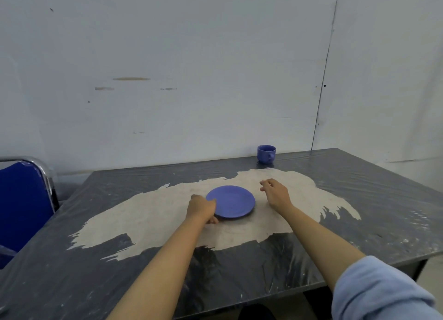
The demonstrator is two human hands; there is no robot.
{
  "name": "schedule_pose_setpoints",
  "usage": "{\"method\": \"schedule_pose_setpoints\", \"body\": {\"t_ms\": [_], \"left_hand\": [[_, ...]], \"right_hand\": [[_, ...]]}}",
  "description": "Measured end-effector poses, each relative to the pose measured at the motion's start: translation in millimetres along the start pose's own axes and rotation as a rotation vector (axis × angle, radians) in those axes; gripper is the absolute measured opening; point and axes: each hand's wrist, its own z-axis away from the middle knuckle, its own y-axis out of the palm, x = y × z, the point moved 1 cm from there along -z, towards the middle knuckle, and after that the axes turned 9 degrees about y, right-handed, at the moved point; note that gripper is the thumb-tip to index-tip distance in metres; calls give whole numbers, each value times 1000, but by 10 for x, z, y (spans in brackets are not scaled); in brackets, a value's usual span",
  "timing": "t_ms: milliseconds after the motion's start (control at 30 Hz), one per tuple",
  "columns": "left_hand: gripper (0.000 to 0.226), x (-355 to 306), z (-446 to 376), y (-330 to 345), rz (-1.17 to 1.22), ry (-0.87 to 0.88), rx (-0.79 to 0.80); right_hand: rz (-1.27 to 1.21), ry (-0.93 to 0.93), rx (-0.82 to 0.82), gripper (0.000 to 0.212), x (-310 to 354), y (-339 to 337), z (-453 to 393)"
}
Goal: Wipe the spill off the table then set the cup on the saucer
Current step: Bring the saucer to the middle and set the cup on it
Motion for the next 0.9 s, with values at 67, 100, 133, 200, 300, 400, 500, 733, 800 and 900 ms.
{"method": "schedule_pose_setpoints", "body": {"t_ms": [67, 100, 133, 200, 300, 400, 500, 733, 800, 900], "left_hand": [[50, -93, -89, -43, -148, 72, -55], [53, -153, -147, -49, -199, 107, -74], [54, -219, -206, -42, -233, 142, -90], [52, -373, -315, 19, -284, 211, -106], [49, -604, -479, 197, -296, 280, -88], [46, -775, -692, 462, -248, 357, 6], [51, -900, -919, 750, -257, 425, 110], [70, -995, -1466, 1339, -478, 462, 179], [75, -991, -1593, 1454, -550, 435, 215], [79, -980, -1746, 1581, -591, 417, 260]], "right_hand": [[12, 0, -21, 33, -5, -78, -87], [12, -1, -31, 32, -8, -119, -131], [7, -2, -37, 32, -13, -157, -174], [2, -10, -48, 30, -26, -227, -268], [5, -7, -65, 28, -38, -335, -418], [-19, 14, -50, 28, -77, -430, -619], [-43, 42, -46, 26, -135, -477, -867], [-83, 128, -16, 27, -220, -373, -1478], [-99, 159, -8, 28, -207, -330, -1647], [-137, 186, 3, 31, -166, -253, -1875]]}}
